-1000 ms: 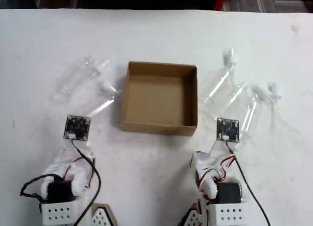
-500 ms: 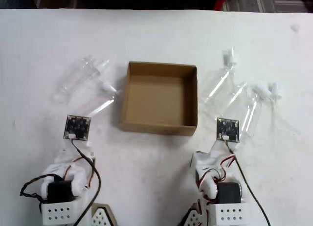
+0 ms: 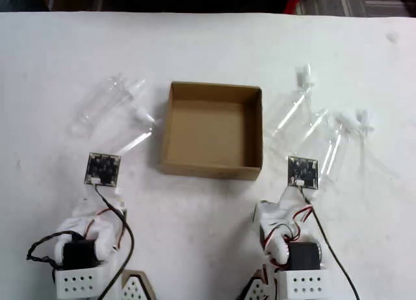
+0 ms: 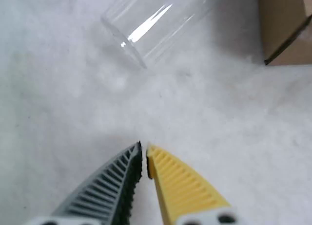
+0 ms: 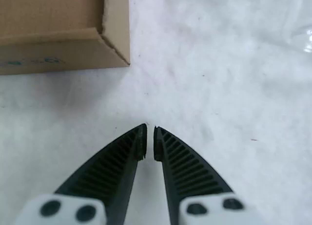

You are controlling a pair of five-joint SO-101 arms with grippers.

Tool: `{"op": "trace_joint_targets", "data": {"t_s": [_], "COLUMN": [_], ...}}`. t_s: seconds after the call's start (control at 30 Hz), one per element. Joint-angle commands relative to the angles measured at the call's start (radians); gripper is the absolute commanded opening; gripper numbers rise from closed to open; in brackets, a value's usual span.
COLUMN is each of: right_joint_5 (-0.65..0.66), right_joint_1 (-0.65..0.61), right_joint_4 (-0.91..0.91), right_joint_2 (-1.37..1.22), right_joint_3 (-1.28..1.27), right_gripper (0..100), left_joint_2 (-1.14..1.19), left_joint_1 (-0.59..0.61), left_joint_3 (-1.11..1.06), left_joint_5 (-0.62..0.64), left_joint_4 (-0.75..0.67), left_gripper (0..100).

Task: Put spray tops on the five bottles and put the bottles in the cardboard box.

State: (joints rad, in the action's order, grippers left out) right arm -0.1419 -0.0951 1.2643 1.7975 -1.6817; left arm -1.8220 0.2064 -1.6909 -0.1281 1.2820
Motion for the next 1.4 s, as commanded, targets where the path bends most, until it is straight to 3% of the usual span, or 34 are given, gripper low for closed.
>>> {"op": "trace_joint_targets", "data": {"t_s": [0.0, 1.17, 1.37], "right_joint_5": [-0.009, -0.009, -0.009], "right_joint_1": [0.004, 0.004, 0.004], "right_joint_4": [0.007, 0.005, 0.005], "right_joint_2": [0.004, 0.004, 0.004], "right_joint_3": [-0.009, -0.009, -0.009], "right_gripper": [1.5, 1.5, 1.5], "left_joint_2": [-0.010, -0.010, -0.010], "left_joint_1": [-0.012, -0.013, -0.005], "left_joint_3": [-0.002, -0.002, 0.057], "left_joint_5": [-0.005, -0.009, -0.011], "left_joint_4": [0.008, 0.006, -0.094], "left_gripper": [2, 2, 2]}}
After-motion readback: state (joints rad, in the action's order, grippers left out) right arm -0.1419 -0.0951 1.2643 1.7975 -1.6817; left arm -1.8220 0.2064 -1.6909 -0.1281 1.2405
